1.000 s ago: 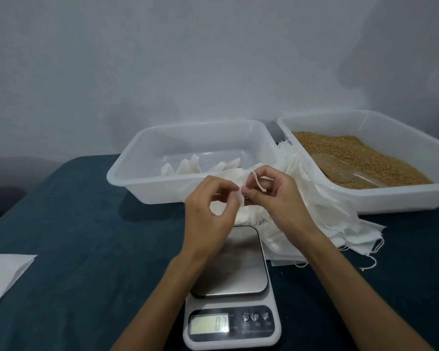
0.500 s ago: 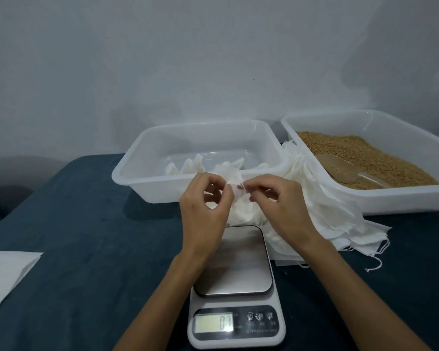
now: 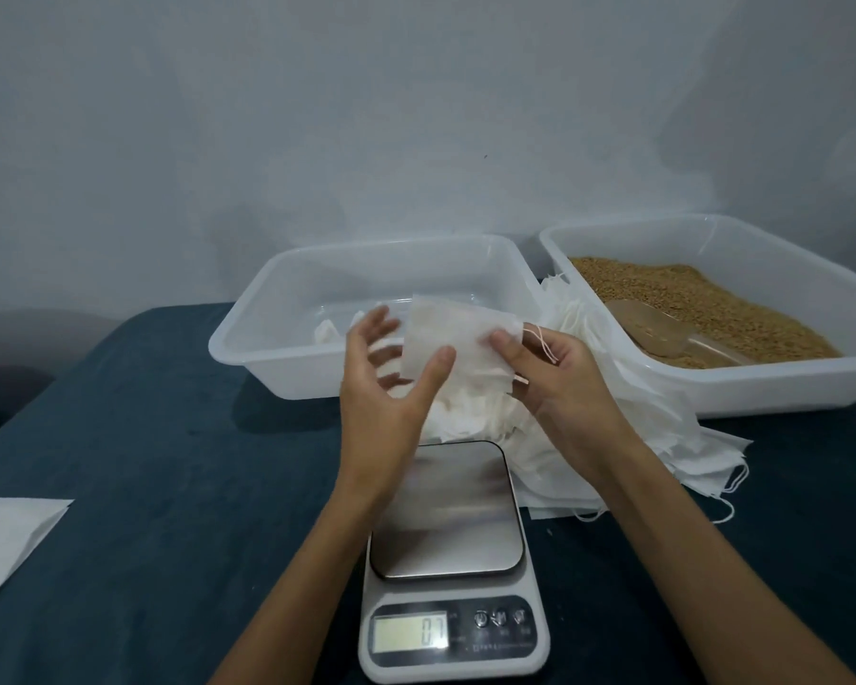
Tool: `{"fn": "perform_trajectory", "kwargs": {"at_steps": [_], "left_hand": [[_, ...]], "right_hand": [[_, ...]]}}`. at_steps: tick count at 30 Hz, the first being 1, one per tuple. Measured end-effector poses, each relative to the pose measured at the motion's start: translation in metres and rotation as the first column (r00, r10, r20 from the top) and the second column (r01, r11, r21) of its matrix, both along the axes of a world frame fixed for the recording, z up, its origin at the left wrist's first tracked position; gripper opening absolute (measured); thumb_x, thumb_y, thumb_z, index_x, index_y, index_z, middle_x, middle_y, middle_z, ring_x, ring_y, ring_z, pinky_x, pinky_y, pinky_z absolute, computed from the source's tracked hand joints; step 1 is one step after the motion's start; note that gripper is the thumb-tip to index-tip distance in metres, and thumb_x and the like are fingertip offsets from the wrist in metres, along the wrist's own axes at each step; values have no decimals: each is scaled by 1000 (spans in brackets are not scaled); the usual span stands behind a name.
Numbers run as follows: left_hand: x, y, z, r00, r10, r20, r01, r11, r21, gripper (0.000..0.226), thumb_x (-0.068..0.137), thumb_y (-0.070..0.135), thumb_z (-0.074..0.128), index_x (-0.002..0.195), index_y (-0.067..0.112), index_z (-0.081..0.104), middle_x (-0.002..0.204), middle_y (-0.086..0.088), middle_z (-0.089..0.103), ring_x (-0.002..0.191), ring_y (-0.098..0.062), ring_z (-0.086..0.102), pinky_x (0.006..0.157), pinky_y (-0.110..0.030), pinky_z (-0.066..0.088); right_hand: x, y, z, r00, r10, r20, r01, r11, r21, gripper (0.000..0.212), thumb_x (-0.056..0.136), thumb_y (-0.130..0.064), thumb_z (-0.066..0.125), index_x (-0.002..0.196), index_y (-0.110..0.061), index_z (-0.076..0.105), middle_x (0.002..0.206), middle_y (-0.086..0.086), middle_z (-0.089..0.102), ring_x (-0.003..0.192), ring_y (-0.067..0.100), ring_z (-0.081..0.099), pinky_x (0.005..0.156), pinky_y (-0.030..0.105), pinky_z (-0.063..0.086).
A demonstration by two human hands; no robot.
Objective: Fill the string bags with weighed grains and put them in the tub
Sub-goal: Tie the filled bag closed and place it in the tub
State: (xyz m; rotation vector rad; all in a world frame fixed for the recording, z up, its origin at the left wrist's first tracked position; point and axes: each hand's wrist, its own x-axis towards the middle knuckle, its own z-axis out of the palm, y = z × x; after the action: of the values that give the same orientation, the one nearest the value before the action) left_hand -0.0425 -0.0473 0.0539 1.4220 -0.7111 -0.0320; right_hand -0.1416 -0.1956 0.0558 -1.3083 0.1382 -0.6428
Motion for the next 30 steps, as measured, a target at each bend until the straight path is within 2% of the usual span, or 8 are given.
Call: {"fn": "perform_trajectory", "kwargs": {"at_steps": [2,4,6,11,18,24,26,30], "left_hand": [[4,-1,-1,982,-143,-123,138,990,-41,24,92,22,78,114,18,71,106,2,76,90,-9,71,71,-25,56],[3,-1,-3,990,-124,-73,122,992,-26,5,95,10,74,94,15,74,85,0,74,75,-10,67,62,-24,53],[2,-3,-8,997,-70,11,70,998,8,10,95,7,73,89,15,73,81,-4,71,74,-14,64,61,-30,54],[0,-4,-12,993,-20,120,15,999,42,5,95,7,74,93,11,73,92,-2,71,90,-29,68,78,-55,58],[0,-4,-8,998,-69,-13,68,996,-53,2,96,12,74,96,10,74,88,-7,75,82,-16,70,70,-25,56],[6,-4,-8,991,-3,-134,-11,995,-102,22,102,24,68,90,6,71,83,-21,65,78,-21,59,74,-43,53],[8,-3,-7,982,6,-188,-27,993,-112,21,102,24,67,92,7,73,82,-17,68,77,-18,63,71,-38,54],[11,-2,-7,978,51,-204,-72,993,-95,20,103,25,66,86,15,73,75,2,69,68,-10,61,55,-25,48]], "right_hand": [[1,0,0,999,-35,-2,35,997,-64,18,93,-27,72,102,-12,79,112,11,74,105,25,71,92,39,57],[3,0,-3,980,-198,-3,192,957,-219,8,90,-23,76,85,-18,79,99,3,73,87,15,70,78,26,55],[5,-2,-7,938,-348,-7,324,880,-347,15,87,-24,79,75,-17,74,88,2,68,72,18,61,69,26,50],[3,0,-7,951,-309,-12,289,903,-317,31,92,-27,74,65,-19,61,57,-8,51,44,10,44,45,21,37],[0,4,0,995,-90,-46,78,976,-203,24,97,-28,67,97,-4,70,92,6,76,42,19,58,43,26,46],[-3,5,3,990,-108,-89,87,973,-214,21,97,-27,67,79,-16,71,71,-5,73,41,20,60,41,25,45],[-4,11,4,994,-11,-111,-20,964,-267,17,96,-25,69,86,-14,77,67,-8,71,45,20,64,44,24,48],[-1,17,2,988,0,-152,-49,948,-315,28,101,-22,61,98,4,70,90,4,79,44,23,66,42,26,46]]}}
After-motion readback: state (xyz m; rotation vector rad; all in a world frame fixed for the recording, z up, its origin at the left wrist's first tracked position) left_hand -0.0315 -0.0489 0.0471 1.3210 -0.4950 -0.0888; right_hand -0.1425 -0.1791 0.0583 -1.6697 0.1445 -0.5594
